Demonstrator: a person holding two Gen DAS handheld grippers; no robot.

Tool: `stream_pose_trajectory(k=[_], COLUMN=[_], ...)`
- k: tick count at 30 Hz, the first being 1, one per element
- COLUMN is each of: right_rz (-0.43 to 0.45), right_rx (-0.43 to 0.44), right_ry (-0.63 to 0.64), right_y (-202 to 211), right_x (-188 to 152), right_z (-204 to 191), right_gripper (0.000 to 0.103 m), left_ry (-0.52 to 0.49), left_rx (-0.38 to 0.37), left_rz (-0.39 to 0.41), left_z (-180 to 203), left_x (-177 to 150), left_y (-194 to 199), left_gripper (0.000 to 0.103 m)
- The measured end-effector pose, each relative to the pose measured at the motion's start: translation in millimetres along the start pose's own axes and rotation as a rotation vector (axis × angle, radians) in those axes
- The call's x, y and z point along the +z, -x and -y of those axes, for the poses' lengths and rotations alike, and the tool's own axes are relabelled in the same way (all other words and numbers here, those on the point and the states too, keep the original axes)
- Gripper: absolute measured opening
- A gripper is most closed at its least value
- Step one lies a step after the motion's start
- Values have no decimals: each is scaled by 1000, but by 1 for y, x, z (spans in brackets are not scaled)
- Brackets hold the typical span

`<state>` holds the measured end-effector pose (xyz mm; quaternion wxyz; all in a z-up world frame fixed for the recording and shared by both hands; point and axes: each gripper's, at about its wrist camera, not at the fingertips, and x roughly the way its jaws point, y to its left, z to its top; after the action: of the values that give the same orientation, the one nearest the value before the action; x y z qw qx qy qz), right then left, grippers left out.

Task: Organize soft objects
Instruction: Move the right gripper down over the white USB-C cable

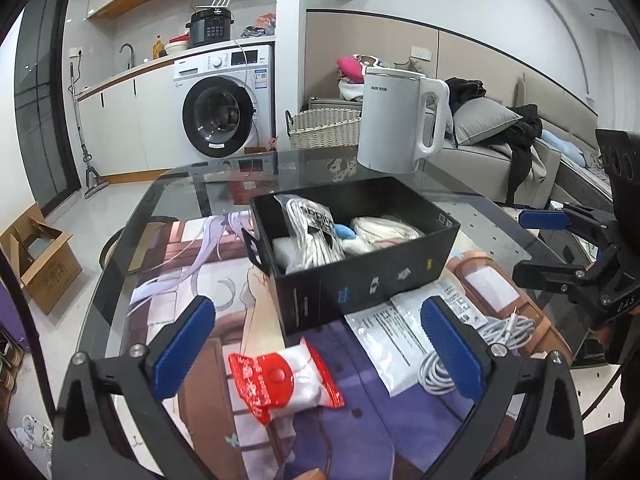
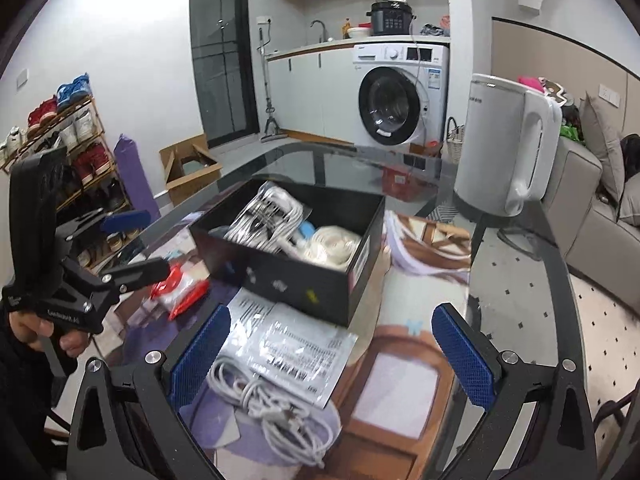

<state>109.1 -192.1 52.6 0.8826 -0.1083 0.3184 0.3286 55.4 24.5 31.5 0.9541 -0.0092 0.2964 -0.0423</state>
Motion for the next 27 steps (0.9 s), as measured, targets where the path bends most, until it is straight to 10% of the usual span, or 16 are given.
stream_pose_trajectory(k=[27], right_rz=[-189], right_rx=[95], right_ry=[192], right_y=[-37], right_x=[-39], right_z=[-31], right_gripper=[102], left_ry=[-9], left_rx=[-1], left_rz=[-97], left_z=[-3], left_x=[-22], left_y=[-23], left_gripper=[103])
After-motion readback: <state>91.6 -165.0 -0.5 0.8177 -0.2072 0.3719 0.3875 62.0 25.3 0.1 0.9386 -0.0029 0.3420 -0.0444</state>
